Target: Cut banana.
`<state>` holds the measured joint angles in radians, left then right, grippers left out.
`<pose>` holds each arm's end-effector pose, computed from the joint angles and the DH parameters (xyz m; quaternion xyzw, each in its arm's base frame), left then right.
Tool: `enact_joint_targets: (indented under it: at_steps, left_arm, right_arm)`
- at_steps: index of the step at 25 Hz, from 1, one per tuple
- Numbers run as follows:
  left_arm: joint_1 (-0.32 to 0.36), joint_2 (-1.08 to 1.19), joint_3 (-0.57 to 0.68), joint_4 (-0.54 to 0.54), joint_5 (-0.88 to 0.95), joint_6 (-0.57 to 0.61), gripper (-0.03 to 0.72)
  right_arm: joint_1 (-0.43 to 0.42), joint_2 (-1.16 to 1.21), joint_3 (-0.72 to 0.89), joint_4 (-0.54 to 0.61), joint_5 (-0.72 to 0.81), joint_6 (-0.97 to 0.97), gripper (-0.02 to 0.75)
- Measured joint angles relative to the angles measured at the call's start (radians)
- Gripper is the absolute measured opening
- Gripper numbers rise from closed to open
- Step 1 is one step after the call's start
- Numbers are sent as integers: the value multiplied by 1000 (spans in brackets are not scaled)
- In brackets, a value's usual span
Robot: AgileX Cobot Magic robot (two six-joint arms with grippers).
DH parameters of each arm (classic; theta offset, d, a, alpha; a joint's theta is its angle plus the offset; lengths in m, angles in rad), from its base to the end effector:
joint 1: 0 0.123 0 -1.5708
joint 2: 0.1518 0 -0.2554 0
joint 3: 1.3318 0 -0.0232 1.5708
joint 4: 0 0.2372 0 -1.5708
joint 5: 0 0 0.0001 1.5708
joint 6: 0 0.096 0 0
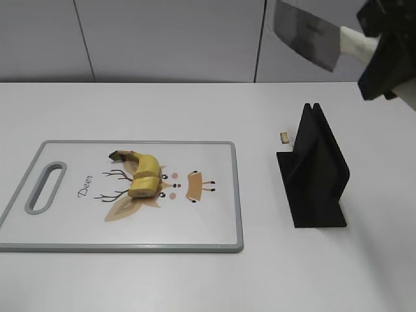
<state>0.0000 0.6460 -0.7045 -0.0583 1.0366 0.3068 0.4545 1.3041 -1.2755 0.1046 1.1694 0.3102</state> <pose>0.1132 -0.0048 0.2886 0.1384 0.9322 0.0227 0.3338 0.2194 0.1175 0.3282 -0.0612 0.9704 0.1327 0.1920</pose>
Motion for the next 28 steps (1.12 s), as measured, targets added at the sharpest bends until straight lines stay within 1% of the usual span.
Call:
enact_joint_targets:
  at_steps: [3, 6, 10, 13, 16, 19, 28]
  left_arm:
    - [0, -130, 40, 0, 34, -28, 585]
    - [0, -240, 75, 0, 52, -72, 577]
    - [0, -389, 131, 0, 50, -94, 576]
    - [0, -492, 173, 1, 26, -99, 573]
    - [0, -572, 210, 11, 34, -100, 571]
    - [0, -633, 220, 23, 45, -104, 571]
    - [0, -643, 220, 31, 48, -111, 566]
  right_arm:
    - [0, -60, 102, -54, -51, 89, 172]
    - [0, -102, 178, -85, -86, 125, 172]
    - [0, -115, 268, -90, -115, 134, 172]
    - [0, -115, 320, -90, -174, 144, 172]
    - [0, -115, 348, -96, -219, 155, 172]
    - [0, -105, 355, -105, -244, 160, 172]
    - [0, -33, 355, -105, -284, 164, 172]
